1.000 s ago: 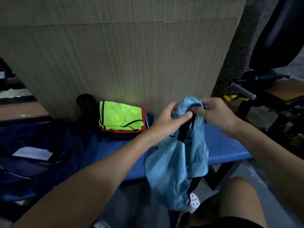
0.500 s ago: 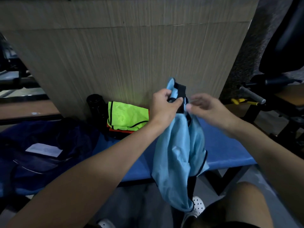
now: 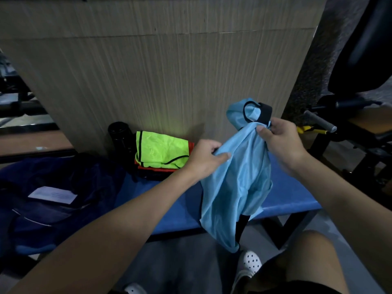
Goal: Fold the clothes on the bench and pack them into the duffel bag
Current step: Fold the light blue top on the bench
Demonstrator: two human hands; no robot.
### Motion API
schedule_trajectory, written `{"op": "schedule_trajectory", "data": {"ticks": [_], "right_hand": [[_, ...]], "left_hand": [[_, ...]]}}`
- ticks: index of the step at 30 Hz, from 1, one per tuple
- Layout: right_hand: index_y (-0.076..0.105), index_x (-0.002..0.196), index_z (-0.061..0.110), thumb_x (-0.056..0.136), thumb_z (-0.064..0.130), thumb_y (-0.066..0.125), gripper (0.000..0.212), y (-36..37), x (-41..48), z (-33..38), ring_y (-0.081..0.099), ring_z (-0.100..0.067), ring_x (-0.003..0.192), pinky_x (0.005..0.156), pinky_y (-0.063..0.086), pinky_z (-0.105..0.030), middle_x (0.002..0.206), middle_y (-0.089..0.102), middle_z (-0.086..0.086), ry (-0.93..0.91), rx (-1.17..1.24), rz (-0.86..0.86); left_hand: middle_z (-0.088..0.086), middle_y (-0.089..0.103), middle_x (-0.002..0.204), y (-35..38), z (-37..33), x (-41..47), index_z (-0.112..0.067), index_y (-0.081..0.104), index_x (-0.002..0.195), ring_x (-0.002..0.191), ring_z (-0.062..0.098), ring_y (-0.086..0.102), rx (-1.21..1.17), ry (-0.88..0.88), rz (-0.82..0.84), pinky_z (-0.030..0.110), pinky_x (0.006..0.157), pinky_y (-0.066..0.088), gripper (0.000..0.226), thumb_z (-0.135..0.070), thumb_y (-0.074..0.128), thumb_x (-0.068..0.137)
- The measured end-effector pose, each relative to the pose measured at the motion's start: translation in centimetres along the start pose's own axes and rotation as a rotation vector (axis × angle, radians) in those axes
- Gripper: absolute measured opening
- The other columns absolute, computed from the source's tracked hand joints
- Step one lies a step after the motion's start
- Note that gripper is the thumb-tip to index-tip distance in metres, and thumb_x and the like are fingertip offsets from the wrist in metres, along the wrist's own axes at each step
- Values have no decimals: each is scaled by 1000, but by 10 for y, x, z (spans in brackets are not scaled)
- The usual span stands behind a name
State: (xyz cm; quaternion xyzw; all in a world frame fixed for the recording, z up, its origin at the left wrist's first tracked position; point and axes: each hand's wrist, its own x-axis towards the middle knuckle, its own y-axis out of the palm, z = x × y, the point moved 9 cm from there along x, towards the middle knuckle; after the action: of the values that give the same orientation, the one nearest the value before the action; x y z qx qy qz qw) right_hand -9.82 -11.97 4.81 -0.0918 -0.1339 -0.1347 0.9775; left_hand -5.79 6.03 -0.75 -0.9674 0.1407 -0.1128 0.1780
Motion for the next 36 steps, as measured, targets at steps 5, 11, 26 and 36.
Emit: {"op": "schedule_trajectory", "data": {"ticks": [5,11,26,36], "right_hand": [[49,132,10,87,20,71,51,-22,9,-24,61,-22,105,95,52,-46,112,58,-2,94,-256,-107],[64,120,11,83,22,77,41,18,-22,-12,66,-14,106,92,54,-35,114,71,-6,38,-91,360],[46,129,17,86,47,60,54,-50,-38,-57,53,-17,112,99,42,-41,114,53,3,28,-294,-229],[64,91,15,95,13,59,6,-25,-48,-43,56,-3,62,56,41,-20,71,64,2,-134,-384,-77]], "left_hand": [[4,60,71,-16,-40,9,0,68,80,64,11,48,19,109,-169,29,60,38,18,-15,70,90],[-3,66,70,-4,-87,15,-10,68,78,64,8,57,82,215,-214,30,63,48,10,-15,72,86],[15,71,92,45,-46,19,0,66,97,77,17,61,-70,-13,-75,37,72,52,11,-8,68,89],[10,58,90,15,-53,24,-27,50,89,79,23,57,-200,-24,-282,40,72,50,27,-20,76,83]]}}
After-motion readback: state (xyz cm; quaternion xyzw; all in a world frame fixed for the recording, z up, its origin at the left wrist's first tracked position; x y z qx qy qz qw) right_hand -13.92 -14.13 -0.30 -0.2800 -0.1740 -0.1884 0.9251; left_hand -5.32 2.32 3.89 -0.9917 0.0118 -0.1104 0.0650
